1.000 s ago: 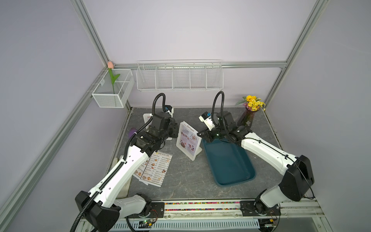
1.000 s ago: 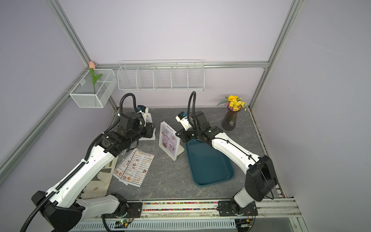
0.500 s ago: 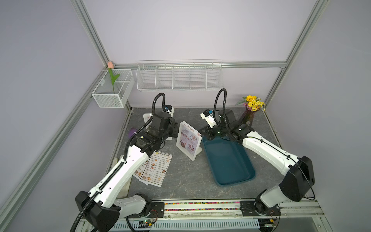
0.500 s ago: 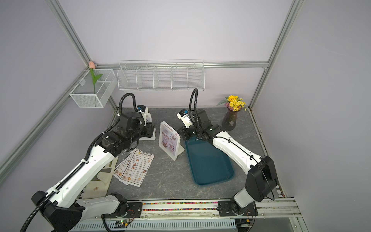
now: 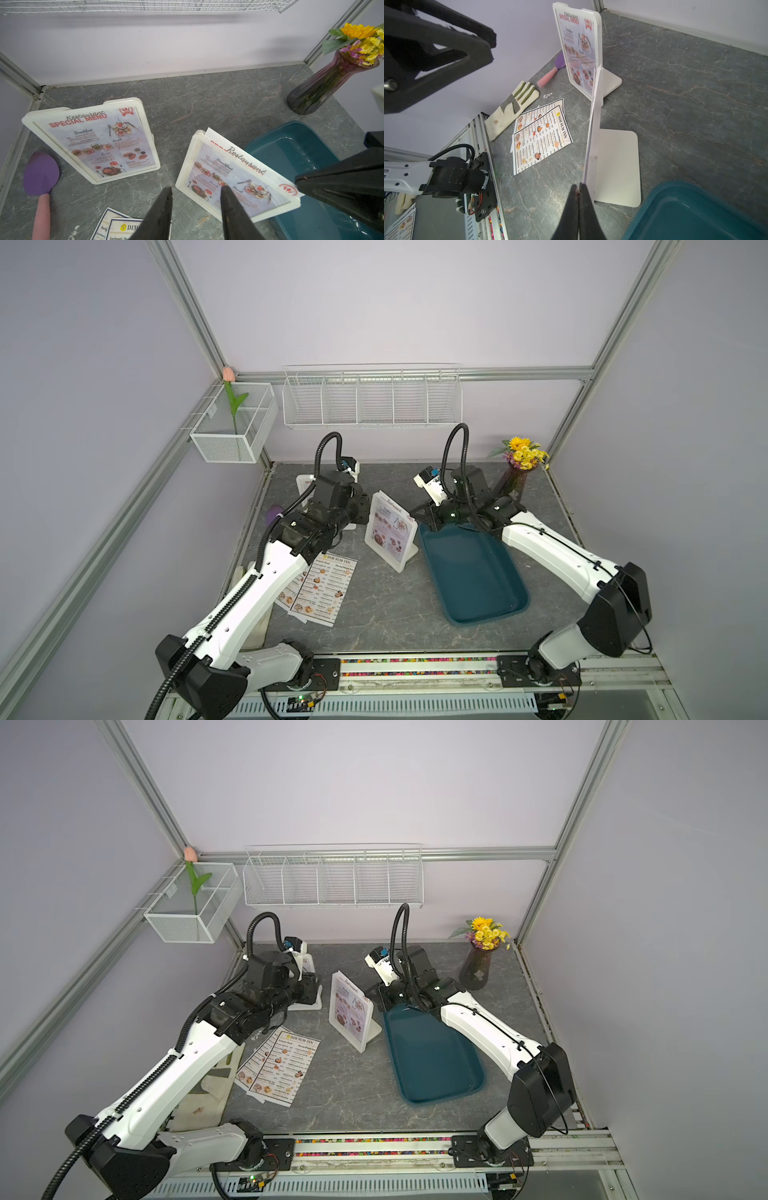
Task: Replace the menus in the menu holders
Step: Insert the menu into the menu holder.
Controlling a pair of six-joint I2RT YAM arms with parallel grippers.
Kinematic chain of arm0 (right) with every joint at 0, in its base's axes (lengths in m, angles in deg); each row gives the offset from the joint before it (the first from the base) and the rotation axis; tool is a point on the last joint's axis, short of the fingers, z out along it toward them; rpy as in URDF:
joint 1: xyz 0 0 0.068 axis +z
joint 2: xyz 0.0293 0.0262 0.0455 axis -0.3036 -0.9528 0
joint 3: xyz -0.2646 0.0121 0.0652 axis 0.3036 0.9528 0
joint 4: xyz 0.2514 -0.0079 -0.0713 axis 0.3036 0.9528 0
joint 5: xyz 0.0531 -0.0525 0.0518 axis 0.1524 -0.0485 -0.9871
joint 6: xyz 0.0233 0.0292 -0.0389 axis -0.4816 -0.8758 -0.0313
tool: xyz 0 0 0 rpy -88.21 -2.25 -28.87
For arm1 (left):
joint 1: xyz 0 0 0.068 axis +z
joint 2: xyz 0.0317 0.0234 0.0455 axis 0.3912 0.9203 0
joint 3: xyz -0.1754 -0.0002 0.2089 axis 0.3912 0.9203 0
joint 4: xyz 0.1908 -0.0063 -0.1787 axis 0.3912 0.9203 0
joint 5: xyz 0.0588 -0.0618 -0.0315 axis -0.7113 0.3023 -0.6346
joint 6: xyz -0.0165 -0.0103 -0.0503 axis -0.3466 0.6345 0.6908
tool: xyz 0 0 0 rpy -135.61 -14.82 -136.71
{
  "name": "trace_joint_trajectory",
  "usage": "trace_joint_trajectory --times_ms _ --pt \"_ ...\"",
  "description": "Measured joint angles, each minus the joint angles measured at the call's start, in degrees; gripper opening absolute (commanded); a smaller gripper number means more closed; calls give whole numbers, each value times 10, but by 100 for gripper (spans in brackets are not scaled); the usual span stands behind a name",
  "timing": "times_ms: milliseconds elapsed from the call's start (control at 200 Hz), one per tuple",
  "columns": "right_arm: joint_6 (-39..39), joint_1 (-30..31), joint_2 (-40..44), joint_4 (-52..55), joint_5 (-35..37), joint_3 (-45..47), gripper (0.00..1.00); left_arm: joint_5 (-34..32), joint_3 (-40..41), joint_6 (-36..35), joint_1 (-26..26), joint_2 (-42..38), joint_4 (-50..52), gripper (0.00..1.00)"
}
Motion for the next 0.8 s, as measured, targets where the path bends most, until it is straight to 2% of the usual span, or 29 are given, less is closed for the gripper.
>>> trace_joint_trajectory --times_ms 655,800 --pt "0 5 -19 10 -7 -4 7 0 0 0 0 0 0 41" --pt "0 5 -20 10 -7 -6 12 0 0 0 0 0 0 41"
